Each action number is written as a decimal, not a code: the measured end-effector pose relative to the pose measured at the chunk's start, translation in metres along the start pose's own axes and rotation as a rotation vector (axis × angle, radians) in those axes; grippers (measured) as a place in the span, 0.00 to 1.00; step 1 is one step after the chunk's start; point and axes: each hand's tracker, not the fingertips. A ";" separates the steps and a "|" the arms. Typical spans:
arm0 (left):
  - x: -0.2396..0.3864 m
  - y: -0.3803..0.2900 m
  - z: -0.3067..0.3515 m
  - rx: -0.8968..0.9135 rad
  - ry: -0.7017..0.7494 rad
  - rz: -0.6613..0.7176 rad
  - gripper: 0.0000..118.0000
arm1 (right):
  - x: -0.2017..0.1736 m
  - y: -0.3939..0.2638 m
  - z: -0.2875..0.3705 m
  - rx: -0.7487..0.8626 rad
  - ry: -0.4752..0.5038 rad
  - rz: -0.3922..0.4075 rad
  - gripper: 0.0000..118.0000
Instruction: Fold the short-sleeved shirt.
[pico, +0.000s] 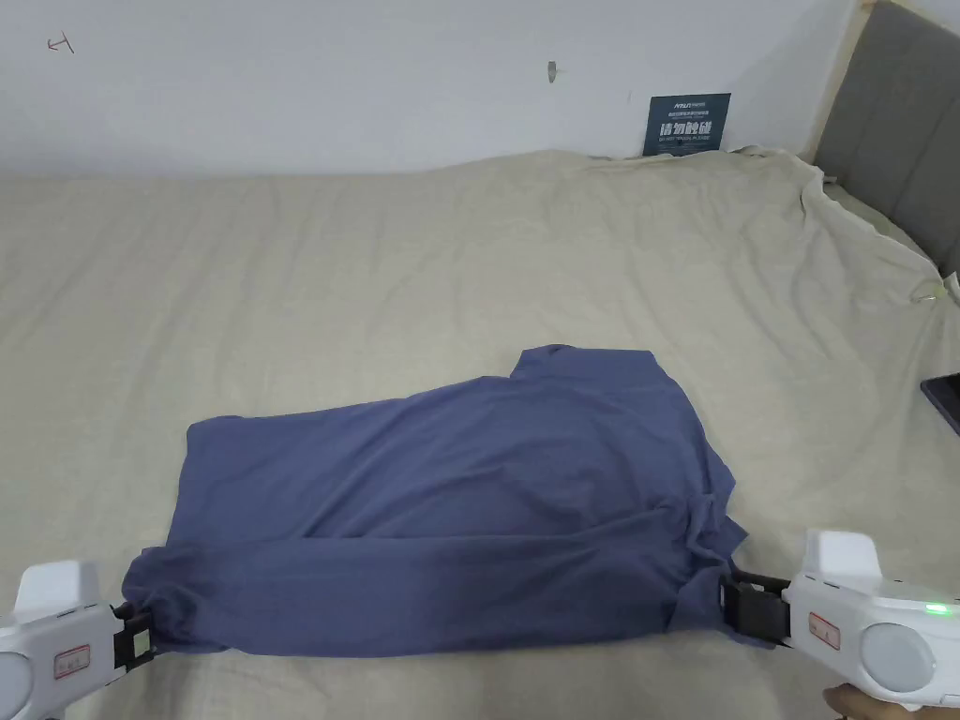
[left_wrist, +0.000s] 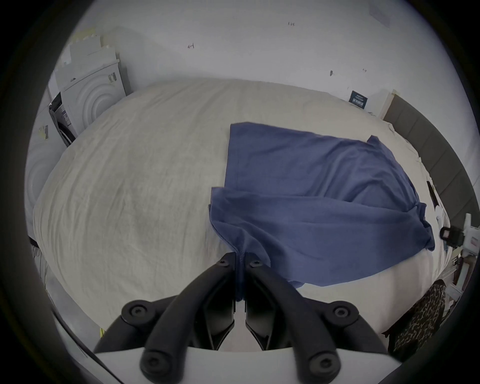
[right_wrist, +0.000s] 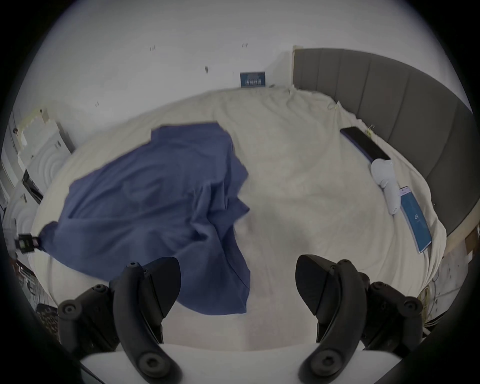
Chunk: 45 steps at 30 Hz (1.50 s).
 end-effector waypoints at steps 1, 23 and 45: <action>0.000 0.000 0.001 0.002 -0.001 0.000 0.02 | 0.000 -0.001 -0.006 -0.013 0.005 0.005 0.78; -0.017 -0.026 0.035 0.013 -0.006 0.055 0.02 | 0.010 -0.023 0.048 0.052 0.107 -0.064 0.05; -0.022 -0.106 0.012 -0.140 0.086 0.043 0.12 | 0.003 -0.084 0.041 -0.116 0.010 -0.063 0.13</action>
